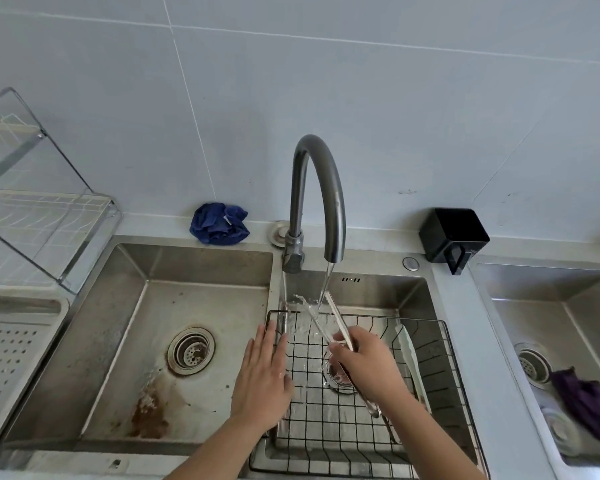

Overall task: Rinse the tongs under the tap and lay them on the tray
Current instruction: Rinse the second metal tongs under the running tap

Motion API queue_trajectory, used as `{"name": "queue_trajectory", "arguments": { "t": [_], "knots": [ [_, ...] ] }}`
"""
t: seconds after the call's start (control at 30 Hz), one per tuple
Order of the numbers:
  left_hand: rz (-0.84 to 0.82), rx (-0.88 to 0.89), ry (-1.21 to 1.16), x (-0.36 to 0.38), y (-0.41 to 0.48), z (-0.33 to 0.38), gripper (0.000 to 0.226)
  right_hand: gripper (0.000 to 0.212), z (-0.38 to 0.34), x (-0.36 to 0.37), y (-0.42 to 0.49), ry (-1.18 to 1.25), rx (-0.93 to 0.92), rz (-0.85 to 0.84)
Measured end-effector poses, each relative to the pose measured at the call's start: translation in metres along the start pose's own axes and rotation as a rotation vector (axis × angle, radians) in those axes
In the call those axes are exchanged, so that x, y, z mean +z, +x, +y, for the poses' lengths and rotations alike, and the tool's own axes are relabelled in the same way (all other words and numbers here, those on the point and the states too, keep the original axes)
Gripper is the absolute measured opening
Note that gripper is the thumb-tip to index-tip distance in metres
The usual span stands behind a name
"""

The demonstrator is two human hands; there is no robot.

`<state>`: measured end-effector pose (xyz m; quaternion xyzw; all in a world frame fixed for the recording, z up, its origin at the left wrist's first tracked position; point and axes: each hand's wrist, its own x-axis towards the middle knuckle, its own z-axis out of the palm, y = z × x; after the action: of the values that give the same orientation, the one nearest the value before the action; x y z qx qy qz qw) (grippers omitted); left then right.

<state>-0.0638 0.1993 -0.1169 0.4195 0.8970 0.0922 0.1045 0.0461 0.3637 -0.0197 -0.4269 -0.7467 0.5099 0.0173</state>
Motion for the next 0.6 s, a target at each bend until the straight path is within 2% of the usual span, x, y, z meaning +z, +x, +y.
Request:
{"name": "queue_trajectory", "arguments": {
  "t": [0.13, 0.23, 0.37, 0.47, 0.53, 0.6],
  "knots": [
    [-0.005, 0.006, -0.008, -0.002, 0.0, 0.0, 0.076, 0.011, 0.036, 0.014, -0.002, 0.109, 0.182, -0.037],
    [-0.023, 0.017, -0.019, -0.007, 0.0, 0.002, 0.075, 0.013, 0.057, 0.029, 0.005, 0.065, 0.237, -0.088],
    [0.022, -0.024, -0.214, -0.03, 0.016, 0.004, 0.06, 0.015, 0.073, 0.043, 0.017, 0.158, 0.277, -0.096],
    [0.092, -0.078, -0.326, -0.047, 0.039, 0.004, 0.052, 0.026, 0.077, 0.049, 0.024, 0.252, 0.316, -0.069],
    [0.091, -0.085, -0.322, -0.051, 0.044, 0.002, 0.055, 0.033, 0.078, 0.053, 0.024, 0.185, 0.322, -0.064],
    [0.082, -0.072, -0.288, -0.046, 0.038, 0.001, 0.06, 0.027, 0.074, 0.052, 0.022, -0.051, 0.271, -0.037]
  ]
}}
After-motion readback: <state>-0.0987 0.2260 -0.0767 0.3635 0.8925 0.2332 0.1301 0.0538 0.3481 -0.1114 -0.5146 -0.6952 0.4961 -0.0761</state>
